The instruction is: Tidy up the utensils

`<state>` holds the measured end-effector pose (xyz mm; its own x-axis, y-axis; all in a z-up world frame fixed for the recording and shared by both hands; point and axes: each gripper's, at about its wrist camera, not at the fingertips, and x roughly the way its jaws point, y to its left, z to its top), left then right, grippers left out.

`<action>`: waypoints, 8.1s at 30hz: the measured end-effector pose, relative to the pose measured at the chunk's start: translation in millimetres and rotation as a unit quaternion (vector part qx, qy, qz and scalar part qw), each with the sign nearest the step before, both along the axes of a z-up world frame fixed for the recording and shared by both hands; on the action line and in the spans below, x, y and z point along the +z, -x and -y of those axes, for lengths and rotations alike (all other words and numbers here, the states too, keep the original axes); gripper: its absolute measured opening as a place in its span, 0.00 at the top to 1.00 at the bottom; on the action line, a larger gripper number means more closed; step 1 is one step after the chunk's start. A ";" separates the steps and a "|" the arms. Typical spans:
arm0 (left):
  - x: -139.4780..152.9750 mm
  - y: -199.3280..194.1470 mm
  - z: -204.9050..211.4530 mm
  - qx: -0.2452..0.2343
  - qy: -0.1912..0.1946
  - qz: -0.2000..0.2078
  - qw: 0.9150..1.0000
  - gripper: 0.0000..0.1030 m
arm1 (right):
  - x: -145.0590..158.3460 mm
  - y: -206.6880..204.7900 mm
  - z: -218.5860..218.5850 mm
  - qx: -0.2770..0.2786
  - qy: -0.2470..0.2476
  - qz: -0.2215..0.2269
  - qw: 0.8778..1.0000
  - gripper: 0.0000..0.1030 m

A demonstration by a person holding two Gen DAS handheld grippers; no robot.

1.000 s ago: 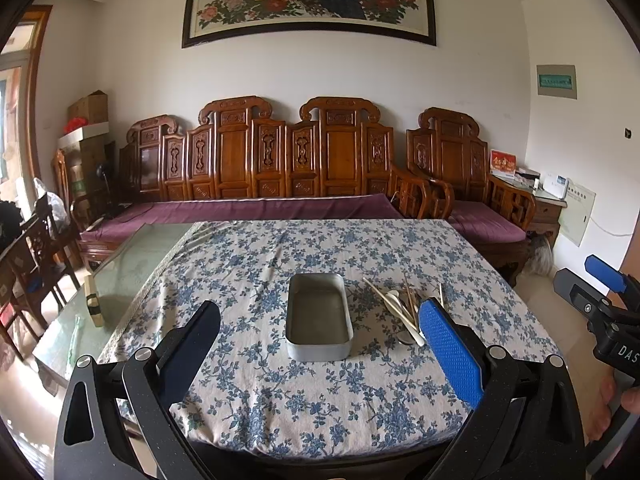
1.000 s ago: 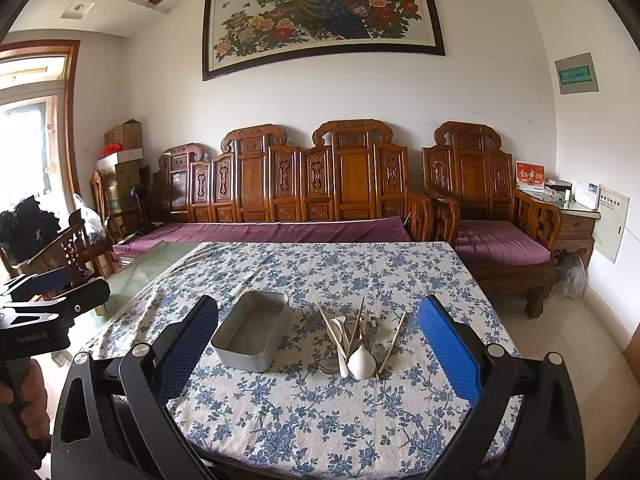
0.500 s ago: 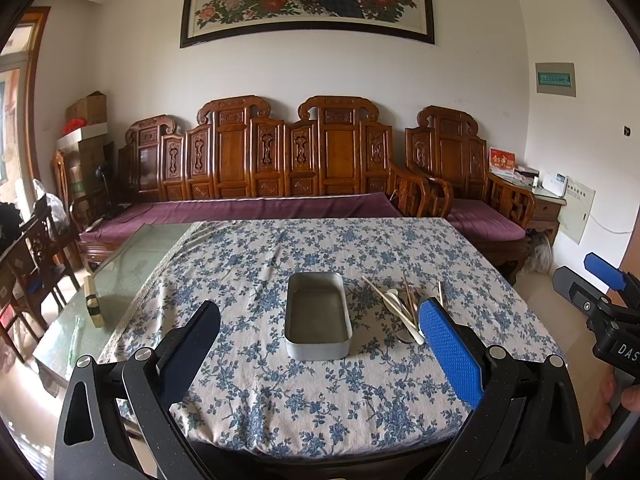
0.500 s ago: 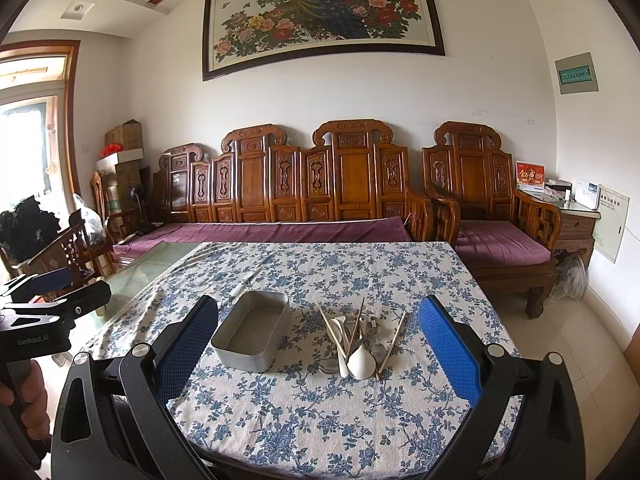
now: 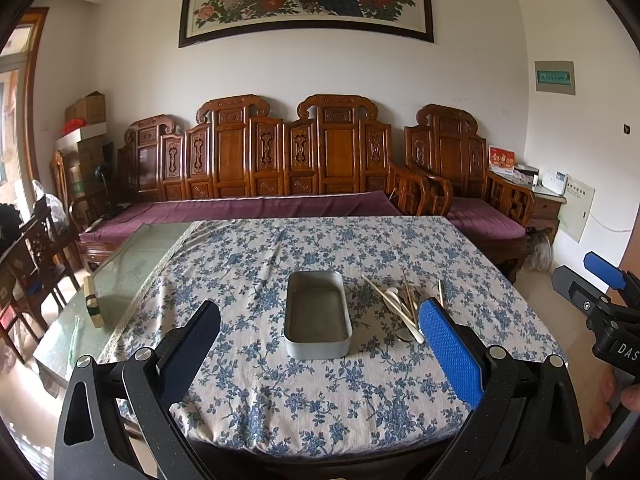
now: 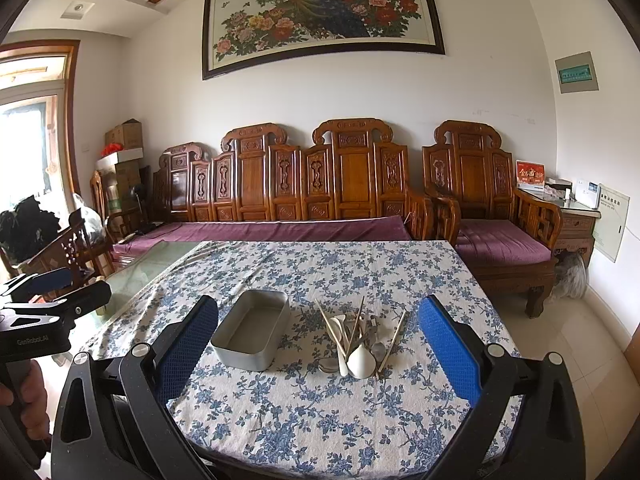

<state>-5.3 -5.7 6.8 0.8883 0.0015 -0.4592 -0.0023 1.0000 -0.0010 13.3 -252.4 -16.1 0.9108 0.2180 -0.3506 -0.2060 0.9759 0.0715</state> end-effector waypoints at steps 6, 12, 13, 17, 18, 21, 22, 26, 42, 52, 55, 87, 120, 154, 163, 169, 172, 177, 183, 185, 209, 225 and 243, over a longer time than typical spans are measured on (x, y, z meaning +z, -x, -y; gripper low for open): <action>0.2 0.6 1.9 -0.001 -0.001 0.001 1.000 0.06 | -0.6 0.0 0.1 0.000 0.000 0.000 1.000 0.02; -0.6 1.2 3.2 -0.003 -0.001 0.001 1.000 0.06 | -0.5 0.3 0.0 0.000 0.000 0.000 1.000 0.02; -0.6 1.2 3.4 -0.004 -0.001 0.001 1.000 0.06 | -0.6 0.2 0.1 0.001 0.000 0.000 1.000 0.02; -0.5 0.7 3.4 -0.005 -0.001 0.002 1.000 0.06 | -0.6 0.2 0.3 0.000 0.000 0.000 1.000 0.02; -0.5 0.4 3.8 -0.005 -0.001 0.001 1.000 0.06 | -0.5 0.3 0.3 0.000 0.000 0.000 1.000 0.02; -0.6 0.5 4.0 -0.005 -0.001 0.002 1.000 0.06 | -0.5 0.2 0.7 0.000 0.000 0.000 1.000 0.02; -0.6 0.4 4.1 -0.005 -0.001 0.001 1.000 0.06 | -0.6 0.1 0.8 0.000 0.000 0.000 1.000 0.02; -0.1 0.5 4.1 -0.007 -0.002 0.000 1.000 0.06 | -1.0 -0.4 1.3 0.000 0.000 -0.001 1.000 0.02; -48.8 -46.6 15.5 -0.034 -0.001 -0.057 0.998 0.06 | -35.8 -25.7 10.6 -0.002 0.008 -0.037 0.999 0.02; -83.7 -95.7 32.4 -0.060 -0.009 -0.095 0.994 0.06 | -80.3 -75.5 19.1 0.004 0.020 -0.083 0.996 0.13; -91.4 -109.1 36.5 -0.067 -0.012 -0.105 0.992 0.06 | -90.4 -91.7 21.9 0.003 0.022 -0.097 0.995 0.16; -194.5 -243.7 106.9 -0.133 -0.018 -0.216 0.967 0.11 | -239.4 -282.1 63.6 0.000 0.049 -0.265 0.963 0.64; -246.1 -311.6 183.2 -0.152 -0.049 -0.275 0.948 0.60 | -267.9 -295.8 110.2 0.035 0.072 -0.297 0.952 0.97; -223.0 -303.1 167.6 -0.154 -0.041 -0.256 0.953 0.97 | -260.7 -291.5 106.3 0.019 0.075 -0.282 0.956 0.98; -207.4 -296.8 160.3 -0.159 -0.042 -0.240 0.957 0.99 | -270.9 -307.1 95.8 0.032 0.114 -0.282 0.952 0.71; -194.0 -294.2 155.3 -0.161 -0.042 -0.229 0.959 1.00 | -270.0 -304.9 87.5 0.027 0.155 -0.289 0.944 0.94; -197.2 -297.3 154.5 -0.164 -0.043 -0.240 0.956 1.00 | -269.5 -303.2 89.6 0.028 0.150 -0.296 0.943 0.94; -212.1 -311.3 156.5 -0.163 -0.018 -0.270 0.949 1.00 | -269.4 -291.4 93.6 0.029 0.143 -0.297 0.944 0.94; -239.8 -324.3 182.3 -0.173 -0.044 -0.301 0.937 0.96 | -270.3 -283.7 98.9 0.030 0.130 -0.290 0.948 0.94; -250.3 -328.0 190.6 -0.174 -0.062 -0.317 0.930 0.96 | -270.2 -282.7 99.3 0.031 0.130 -0.288 0.948 0.94; -187.9 -286.7 135.3 -0.153 -0.038 -0.240 0.958 0.96 | -231.4 -270.3 77.7 0.029 0.124 -0.259 0.957 0.94; -165.5 -265.0 31.4 -0.113 -0.023 -0.235 0.965 0.96 | -177.4 -261.0 -21.9 0.093 0.124 -0.218 0.964 0.94; -214.4 -278.4 -16.0 -0.097 -0.008 -0.286 0.953 0.96 | -182.0 -263.8 -88.6 0.141 0.131 -0.225 0.955 0.94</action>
